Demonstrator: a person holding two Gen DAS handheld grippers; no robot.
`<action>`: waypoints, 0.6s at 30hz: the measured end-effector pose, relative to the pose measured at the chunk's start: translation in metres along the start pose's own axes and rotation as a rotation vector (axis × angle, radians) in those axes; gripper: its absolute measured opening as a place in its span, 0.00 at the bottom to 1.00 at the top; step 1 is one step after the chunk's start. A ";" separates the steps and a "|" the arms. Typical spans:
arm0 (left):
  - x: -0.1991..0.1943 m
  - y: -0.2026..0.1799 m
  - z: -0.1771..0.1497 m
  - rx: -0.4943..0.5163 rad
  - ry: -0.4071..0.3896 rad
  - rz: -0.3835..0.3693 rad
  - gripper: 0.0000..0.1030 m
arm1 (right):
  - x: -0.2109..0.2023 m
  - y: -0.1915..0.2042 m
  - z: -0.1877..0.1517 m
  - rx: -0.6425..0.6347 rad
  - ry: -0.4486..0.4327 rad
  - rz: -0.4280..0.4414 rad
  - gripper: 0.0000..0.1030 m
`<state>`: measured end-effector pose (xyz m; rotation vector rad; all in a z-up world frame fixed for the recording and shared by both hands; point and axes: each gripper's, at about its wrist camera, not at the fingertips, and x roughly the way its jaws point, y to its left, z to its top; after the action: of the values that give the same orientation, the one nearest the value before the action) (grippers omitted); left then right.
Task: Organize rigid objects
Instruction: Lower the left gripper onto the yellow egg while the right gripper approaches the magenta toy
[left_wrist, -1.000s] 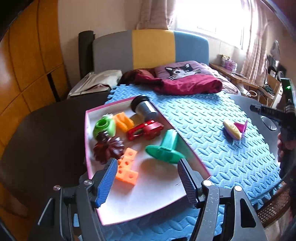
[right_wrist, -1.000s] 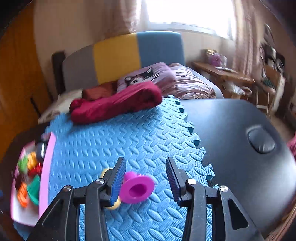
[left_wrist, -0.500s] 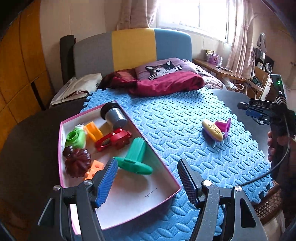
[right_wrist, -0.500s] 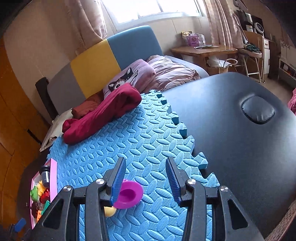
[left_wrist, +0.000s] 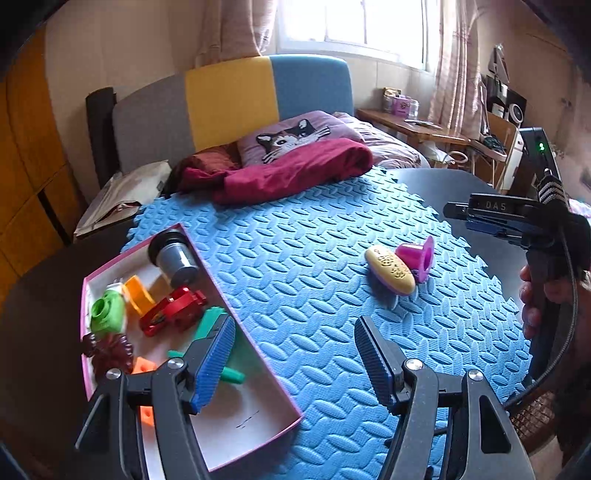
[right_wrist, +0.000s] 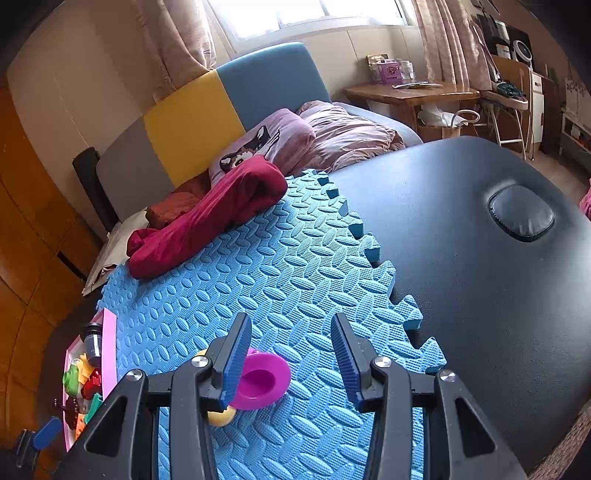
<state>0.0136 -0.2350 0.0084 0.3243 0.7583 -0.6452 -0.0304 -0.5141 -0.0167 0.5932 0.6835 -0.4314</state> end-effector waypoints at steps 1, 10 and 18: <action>0.002 -0.002 0.001 0.004 0.003 -0.003 0.66 | 0.000 -0.001 0.000 0.005 0.001 0.004 0.44; 0.027 -0.023 0.008 0.032 0.052 -0.037 0.66 | -0.004 -0.010 0.003 0.065 -0.010 0.046 0.44; 0.059 -0.039 0.022 -0.016 0.135 -0.145 0.50 | -0.005 -0.014 0.004 0.100 -0.006 0.068 0.44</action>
<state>0.0323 -0.3003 -0.0206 0.3022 0.9216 -0.7586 -0.0397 -0.5266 -0.0156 0.7074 0.6372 -0.4052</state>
